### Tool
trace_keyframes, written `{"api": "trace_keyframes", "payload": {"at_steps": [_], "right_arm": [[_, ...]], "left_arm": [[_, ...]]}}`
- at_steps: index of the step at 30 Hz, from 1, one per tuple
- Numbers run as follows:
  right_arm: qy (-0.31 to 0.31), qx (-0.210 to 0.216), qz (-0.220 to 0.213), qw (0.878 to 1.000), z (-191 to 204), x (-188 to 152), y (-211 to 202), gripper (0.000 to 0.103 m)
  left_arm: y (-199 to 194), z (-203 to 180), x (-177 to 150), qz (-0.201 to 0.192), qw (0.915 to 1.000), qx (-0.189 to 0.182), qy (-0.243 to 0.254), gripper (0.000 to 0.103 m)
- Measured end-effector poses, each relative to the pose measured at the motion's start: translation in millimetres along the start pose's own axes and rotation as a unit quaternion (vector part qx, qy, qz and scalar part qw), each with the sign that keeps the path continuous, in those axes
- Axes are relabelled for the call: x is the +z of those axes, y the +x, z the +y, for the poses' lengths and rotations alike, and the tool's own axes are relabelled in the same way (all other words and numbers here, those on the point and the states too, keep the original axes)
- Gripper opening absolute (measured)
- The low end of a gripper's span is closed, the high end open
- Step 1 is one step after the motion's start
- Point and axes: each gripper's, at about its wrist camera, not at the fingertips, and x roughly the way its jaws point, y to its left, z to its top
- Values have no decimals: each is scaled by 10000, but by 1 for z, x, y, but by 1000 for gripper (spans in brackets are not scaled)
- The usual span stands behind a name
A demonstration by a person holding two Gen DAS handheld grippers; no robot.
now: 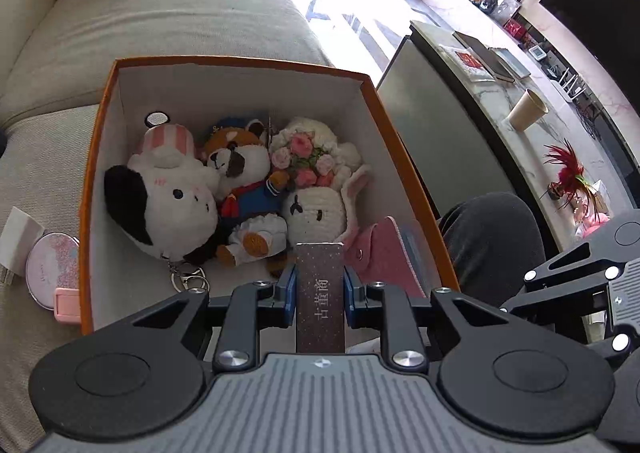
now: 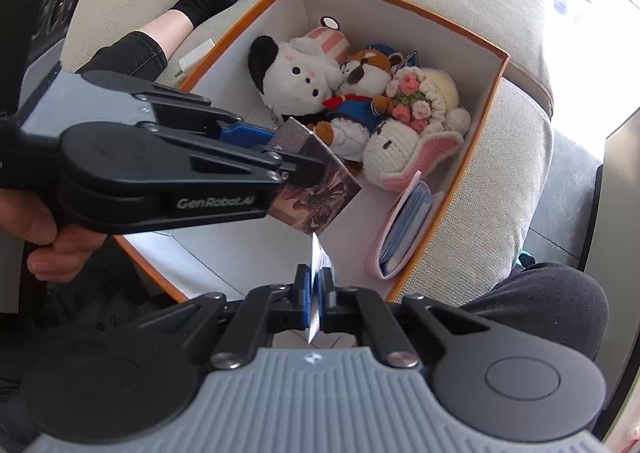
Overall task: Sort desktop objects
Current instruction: 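Carry both items over the orange box and open the left tool to drop the card pack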
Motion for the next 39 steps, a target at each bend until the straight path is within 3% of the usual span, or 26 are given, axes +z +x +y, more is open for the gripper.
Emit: {"api": "trace_keyframes", "payload": {"at_steps": [9,25,28,33,39], "right_arm": [[2,81,161,9998,-12,4,10,3],[88,38,258,9996,-20,-2,18,3],[113,115,258,9995,-19,-7,14,3],[127,355,253,9990,-11,-12,8,3],[152,526,-57,9985,4,-3,0,3]], "left_arm": [[36,-8,9,456,9985,29,-304,26],[38,-2,15,548,9933,-526,-874,37],[33,-2,14,480,9940,-504,-845,44],[8,-4,13,218,9960,-524,-690,44],[-33,5,9,-438,9971,-177,-589,44]]}}
